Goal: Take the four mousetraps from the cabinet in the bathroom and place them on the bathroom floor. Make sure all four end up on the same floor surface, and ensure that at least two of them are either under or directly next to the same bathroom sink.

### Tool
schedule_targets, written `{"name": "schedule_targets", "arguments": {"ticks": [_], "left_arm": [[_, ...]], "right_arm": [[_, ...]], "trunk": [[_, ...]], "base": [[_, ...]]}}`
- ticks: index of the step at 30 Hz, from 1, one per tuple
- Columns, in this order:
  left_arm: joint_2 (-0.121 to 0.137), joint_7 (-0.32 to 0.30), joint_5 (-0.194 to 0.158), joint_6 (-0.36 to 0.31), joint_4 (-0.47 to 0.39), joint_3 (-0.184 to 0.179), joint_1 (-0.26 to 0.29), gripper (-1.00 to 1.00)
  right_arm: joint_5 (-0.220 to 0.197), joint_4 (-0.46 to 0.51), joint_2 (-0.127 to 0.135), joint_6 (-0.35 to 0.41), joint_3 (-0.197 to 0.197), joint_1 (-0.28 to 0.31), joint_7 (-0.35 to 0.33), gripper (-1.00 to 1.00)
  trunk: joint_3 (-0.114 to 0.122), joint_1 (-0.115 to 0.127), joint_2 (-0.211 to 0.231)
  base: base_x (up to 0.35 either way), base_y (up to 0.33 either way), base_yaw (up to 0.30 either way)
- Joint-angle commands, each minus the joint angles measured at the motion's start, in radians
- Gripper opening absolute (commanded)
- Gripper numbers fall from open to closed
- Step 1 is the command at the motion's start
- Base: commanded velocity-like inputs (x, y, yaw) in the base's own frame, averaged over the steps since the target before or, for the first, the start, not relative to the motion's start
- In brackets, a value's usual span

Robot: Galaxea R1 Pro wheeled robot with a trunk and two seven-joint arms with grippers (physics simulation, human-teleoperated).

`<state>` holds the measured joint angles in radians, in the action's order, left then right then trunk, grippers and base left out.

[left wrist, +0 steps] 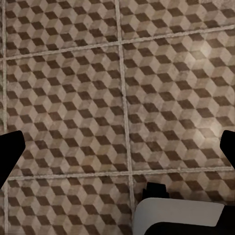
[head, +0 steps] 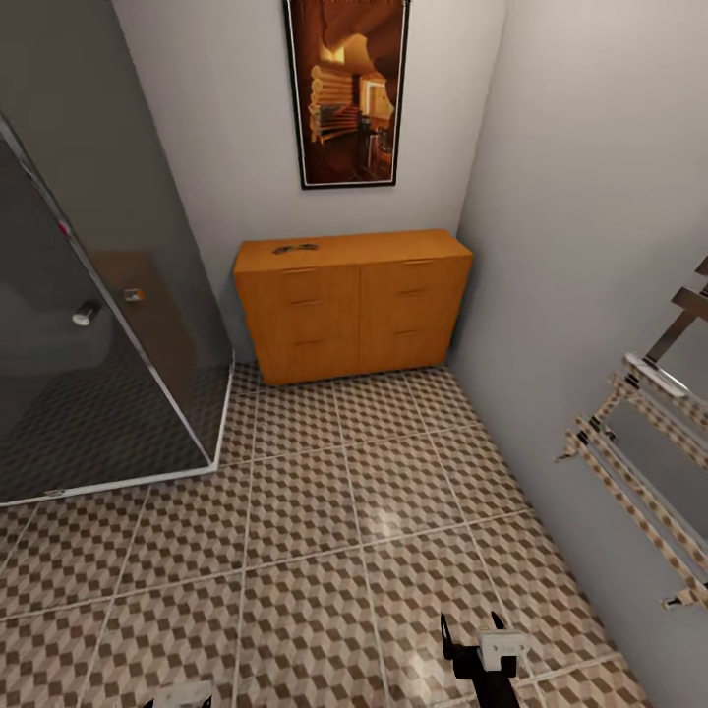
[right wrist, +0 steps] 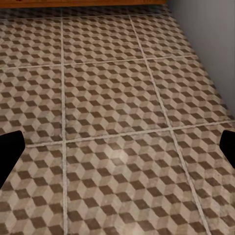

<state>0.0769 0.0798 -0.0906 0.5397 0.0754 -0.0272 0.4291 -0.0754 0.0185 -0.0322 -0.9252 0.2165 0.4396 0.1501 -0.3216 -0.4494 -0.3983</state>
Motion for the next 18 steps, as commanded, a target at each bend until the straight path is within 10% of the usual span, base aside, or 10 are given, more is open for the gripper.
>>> {"name": "schedule_targets", "arguments": {"ticks": [1,18], "left_arm": [[0.000,-0.002,-0.009,0.007,0.004,-0.004,0.002,1.00],[0.000,-0.003,-0.009,0.006,0.004,-0.004,0.002,1.00]], "right_arm": [[-0.007,-0.001,0.000,-0.003,0.009,0.001,0.003,1.00],[-0.007,-0.001,0.001,-0.003,0.009,0.001,0.003,1.00]], "trunk": [[0.000,-0.001,-0.002],[0.013,-0.001,-0.002]], "base": [[0.000,0.000,0.163],[0.000,0.000,0.040]]}}
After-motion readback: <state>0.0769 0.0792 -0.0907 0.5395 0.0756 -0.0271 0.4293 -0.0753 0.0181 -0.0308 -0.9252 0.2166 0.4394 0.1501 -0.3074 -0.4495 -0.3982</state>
